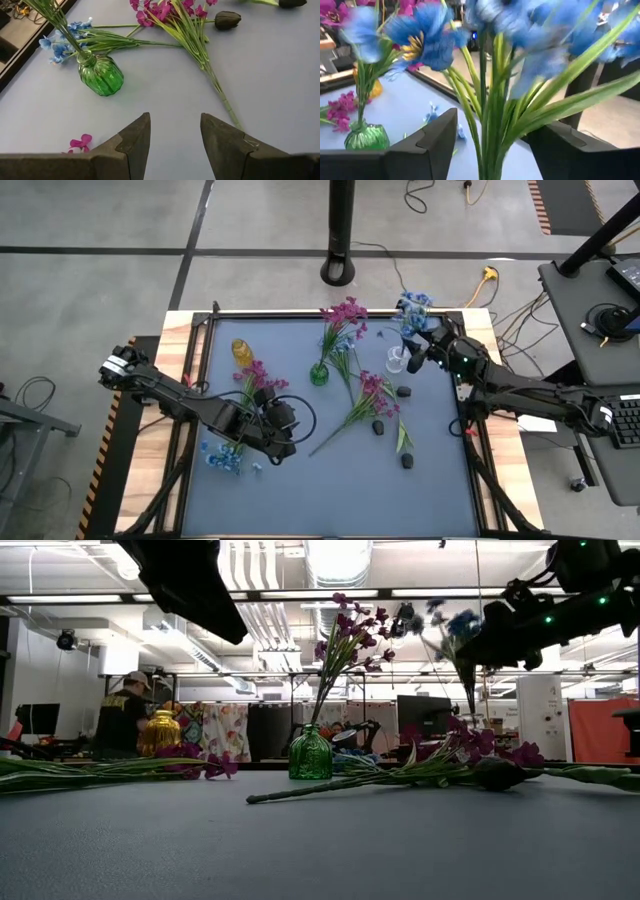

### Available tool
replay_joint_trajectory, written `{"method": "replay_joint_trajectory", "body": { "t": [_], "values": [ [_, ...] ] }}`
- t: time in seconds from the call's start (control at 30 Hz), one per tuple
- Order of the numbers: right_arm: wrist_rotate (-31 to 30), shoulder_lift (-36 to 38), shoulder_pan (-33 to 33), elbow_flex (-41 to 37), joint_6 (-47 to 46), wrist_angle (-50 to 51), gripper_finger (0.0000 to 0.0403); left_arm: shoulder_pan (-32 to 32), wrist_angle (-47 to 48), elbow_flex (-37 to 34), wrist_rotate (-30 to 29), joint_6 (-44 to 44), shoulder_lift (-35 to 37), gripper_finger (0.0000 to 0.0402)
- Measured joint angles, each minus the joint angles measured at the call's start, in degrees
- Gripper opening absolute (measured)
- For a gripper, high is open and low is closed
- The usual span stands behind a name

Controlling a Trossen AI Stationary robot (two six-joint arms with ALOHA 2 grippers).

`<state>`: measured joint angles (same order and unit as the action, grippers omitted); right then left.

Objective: Sort flowers into vase by color
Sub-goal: Put the right blue flowers into the transparent vase, then put the left purple flowers into the green vase

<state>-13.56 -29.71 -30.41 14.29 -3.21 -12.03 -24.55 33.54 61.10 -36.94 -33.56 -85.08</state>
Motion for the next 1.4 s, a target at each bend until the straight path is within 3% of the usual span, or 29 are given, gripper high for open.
{"method": "replay_joint_trajectory", "body": {
  "t": [0.4,0.83,1.07,1.4],
  "values": [
    [0.04,-0.02,0.04,9.61,-7.63,22.85,0.0287,0.01,4.01,0.0,4.14,-6.9,0.0,0.0157],
    [0.5,0.0,0.14,13.64,-13.75,37.53,0.0292,-0.04,25.77,0.0,17.72,-29.46,0.0,0.0157],
    [4.17,0.0,0.17,13.83,-16.39,40.85,0.0286,0.46,34.3,-0.05,17.92,-35.48,0.0,0.0156],
    [6.73,0.0,2.9,13.83,-18.85,42.25,0.0284,5.01,34.38,-5.13,15.99,-37.41,0.0,0.0138]
  ]
}}
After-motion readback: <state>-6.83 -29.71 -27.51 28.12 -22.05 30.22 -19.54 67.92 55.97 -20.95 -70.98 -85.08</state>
